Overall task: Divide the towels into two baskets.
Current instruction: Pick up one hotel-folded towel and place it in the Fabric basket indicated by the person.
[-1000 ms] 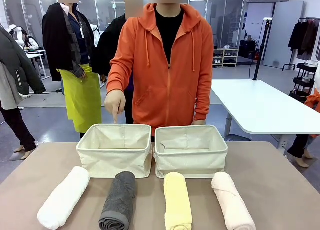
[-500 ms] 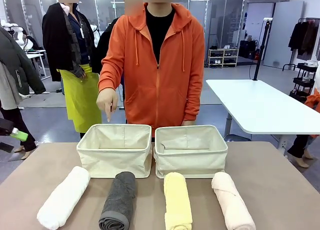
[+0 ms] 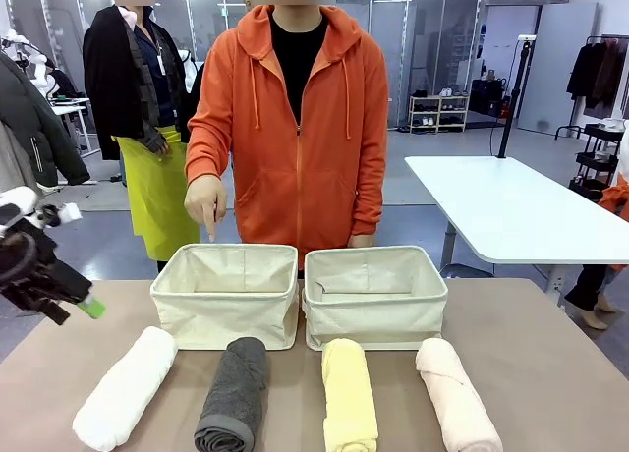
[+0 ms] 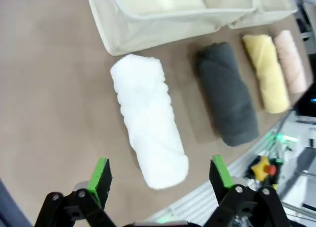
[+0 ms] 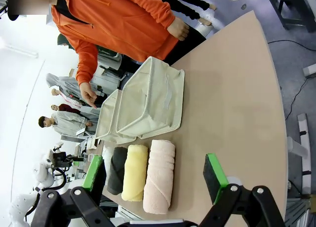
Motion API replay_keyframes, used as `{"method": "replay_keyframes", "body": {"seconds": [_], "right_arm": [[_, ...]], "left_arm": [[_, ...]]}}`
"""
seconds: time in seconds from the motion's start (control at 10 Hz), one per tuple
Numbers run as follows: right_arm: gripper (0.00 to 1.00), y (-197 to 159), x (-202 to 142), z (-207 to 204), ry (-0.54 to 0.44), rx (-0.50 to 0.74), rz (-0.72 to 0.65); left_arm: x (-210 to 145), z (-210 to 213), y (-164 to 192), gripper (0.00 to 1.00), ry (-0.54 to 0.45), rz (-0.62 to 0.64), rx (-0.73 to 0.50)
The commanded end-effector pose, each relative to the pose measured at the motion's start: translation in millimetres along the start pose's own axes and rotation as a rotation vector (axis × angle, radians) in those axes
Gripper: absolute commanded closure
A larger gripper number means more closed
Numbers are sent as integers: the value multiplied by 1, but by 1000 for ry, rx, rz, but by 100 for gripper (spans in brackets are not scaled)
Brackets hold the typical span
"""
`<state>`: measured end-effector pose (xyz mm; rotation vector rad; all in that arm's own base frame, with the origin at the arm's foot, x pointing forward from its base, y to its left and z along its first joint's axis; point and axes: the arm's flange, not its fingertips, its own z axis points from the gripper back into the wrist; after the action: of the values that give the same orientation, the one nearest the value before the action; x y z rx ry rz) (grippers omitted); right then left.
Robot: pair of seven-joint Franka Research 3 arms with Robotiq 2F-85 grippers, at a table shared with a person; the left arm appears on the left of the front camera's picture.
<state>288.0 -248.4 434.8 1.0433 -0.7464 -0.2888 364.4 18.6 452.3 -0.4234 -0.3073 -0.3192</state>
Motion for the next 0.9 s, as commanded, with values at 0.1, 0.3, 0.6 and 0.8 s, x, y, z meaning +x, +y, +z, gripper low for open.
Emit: {"method": "replay_keyframes", "body": {"seconds": [0.1, 0.3, 0.6, 0.8], "right_arm": [[0, 2, 0, 1, -5, 12, 4], [0, 2, 0, 1, -5, 12, 4], [0, 2, 0, 1, -5, 12, 4], [0, 2, 0, 1, -5, 12, 4]], "left_arm": [[-26, -55, -9, 0, 37, 18, 76], [-29, -79, -13, 0, 61, 28, 112], [-31, -106, -15, 0, 91, 65, 109], [-33, -124, -15, 0, 125, 88, 108]]}}
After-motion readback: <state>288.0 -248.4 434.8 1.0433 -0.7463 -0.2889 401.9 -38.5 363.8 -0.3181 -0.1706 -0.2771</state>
